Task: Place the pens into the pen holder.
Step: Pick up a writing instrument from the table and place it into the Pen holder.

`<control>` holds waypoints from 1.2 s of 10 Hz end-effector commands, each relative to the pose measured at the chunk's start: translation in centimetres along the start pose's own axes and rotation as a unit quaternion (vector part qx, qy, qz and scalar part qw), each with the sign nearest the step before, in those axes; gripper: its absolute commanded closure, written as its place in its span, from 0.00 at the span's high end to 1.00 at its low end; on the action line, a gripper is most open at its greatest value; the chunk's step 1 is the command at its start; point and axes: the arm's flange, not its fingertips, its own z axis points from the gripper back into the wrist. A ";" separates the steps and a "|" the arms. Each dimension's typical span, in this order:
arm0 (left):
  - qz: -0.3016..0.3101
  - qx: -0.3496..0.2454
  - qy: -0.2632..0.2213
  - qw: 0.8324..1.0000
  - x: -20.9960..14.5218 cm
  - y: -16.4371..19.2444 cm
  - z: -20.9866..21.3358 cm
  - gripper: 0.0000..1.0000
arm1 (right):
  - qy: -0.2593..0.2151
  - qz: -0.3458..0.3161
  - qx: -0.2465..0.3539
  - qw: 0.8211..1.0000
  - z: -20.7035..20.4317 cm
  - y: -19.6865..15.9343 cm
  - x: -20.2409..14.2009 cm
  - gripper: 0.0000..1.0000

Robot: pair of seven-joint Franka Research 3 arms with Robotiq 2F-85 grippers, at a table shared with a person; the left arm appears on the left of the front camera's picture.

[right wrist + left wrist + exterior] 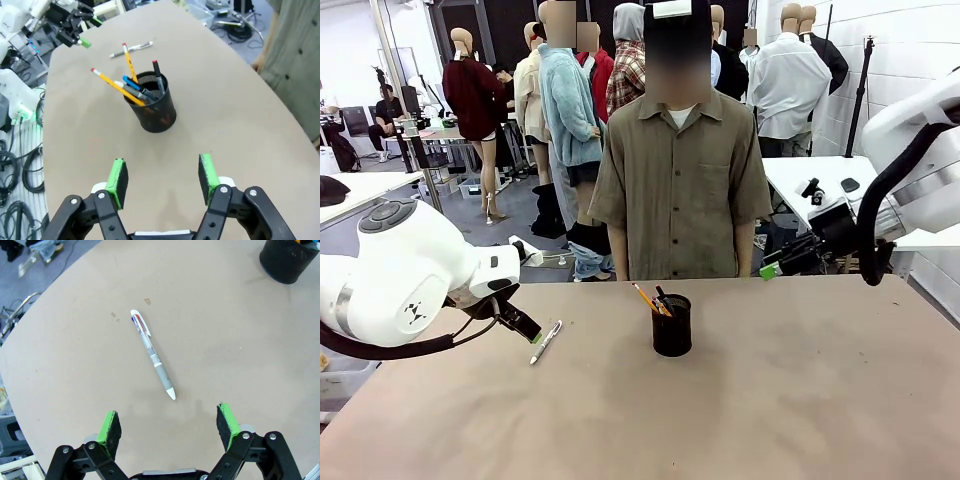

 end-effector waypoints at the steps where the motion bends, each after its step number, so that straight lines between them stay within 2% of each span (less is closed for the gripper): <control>1: 0.004 -0.001 -0.001 1.000 -0.1 0.2 0.1 1.00 | 0.014 -0.014 0.009 1.000 -1.0 0.5 -0.2 0.71; 2: 0.004 -0.001 -0.001 1.000 -0.1 0.2 0.1 1.00 | 0.019 -0.014 0.026 0.999 -2.3 0.1 0.3 0.71; 3: 0.004 -0.001 -0.001 1.000 -0.1 0.2 0.1 1.00 | 0.002 -0.005 0.004 1.000 -0.3 0.2 -0.5 0.71; 4: 0.000 0.000 0.000 1.000 0.0 0.0 0.0 1.00 | 0.002 -0.005 0.004 1.000 -0.3 0.2 -0.5 0.71; 6: 0.014 -0.014 0.057 0.998 2.8 1.2 -2.2 1.00 | 0.002 -0.005 0.004 1.000 -0.3 0.2 -0.5 0.71; 9: 0.038 -0.043 0.072 0.996 6.8 3.0 -5.4 1.00 | 0.002 -0.005 0.004 1.000 -0.3 0.2 -0.5 0.71; 12: 0.071 -0.060 0.145 0.985 9.2 4.2 -10.0 1.00 | 0.002 -0.005 0.004 1.000 -0.3 0.2 -0.5 0.71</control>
